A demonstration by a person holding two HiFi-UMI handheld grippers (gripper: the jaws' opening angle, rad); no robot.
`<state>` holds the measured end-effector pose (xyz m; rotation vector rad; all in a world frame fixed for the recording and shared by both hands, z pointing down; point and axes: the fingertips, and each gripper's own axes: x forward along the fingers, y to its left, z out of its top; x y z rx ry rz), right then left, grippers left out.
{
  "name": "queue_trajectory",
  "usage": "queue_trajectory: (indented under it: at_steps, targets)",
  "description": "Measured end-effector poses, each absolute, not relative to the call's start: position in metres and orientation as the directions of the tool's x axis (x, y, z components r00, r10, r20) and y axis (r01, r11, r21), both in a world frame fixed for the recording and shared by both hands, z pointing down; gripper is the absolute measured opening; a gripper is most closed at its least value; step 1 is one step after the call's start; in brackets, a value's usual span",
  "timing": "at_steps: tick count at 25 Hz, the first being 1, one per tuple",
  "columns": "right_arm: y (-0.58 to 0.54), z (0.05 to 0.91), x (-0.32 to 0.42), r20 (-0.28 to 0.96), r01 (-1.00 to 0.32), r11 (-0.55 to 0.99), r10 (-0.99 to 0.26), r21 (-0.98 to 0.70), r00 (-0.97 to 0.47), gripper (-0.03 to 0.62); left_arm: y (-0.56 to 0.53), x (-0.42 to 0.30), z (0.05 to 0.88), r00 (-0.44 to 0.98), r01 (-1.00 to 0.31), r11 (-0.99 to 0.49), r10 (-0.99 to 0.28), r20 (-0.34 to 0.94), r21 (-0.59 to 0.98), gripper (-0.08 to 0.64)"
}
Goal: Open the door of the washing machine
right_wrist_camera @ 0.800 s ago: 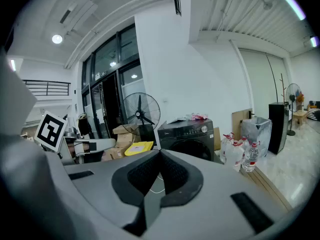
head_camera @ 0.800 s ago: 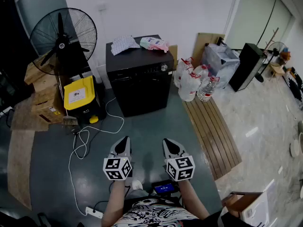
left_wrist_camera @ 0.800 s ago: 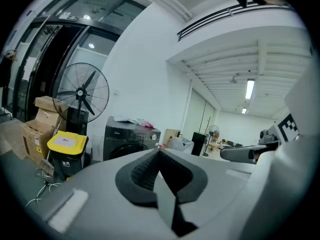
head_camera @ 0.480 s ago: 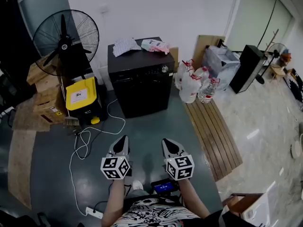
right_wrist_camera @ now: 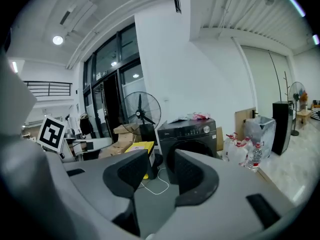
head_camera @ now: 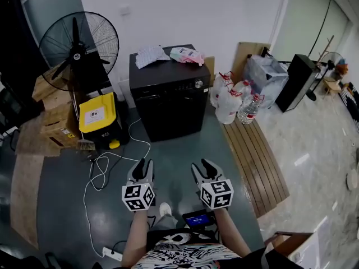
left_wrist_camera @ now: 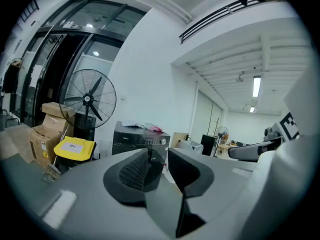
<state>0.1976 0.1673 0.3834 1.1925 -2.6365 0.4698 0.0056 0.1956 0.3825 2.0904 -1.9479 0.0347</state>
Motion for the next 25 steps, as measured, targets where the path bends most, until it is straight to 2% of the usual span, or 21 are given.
queue_trajectory:
  at_steps: [10,19,25]
  targets:
    - [0.05,0.428,0.136,0.392,-0.783,0.587,-0.683,-0.206,-0.616,0.172,0.065,-0.069,0.437,0.097,-0.977,-0.043,-0.961,0.258,0.211,0.11]
    - [-0.1,0.475,0.033,0.483,-0.835,0.517,-0.691,-0.189,-0.537,0.176,-0.093,-0.145,0.523,0.252,-0.964,-0.193,-0.879,0.404,0.182,0.129]
    - [-0.16,0.505,0.003,0.537,-0.858,0.478,-0.682,-0.189,-0.498,0.184,-0.152,-0.166,0.567,0.318,-0.947,-0.256,-0.834,0.451,0.193,0.129]
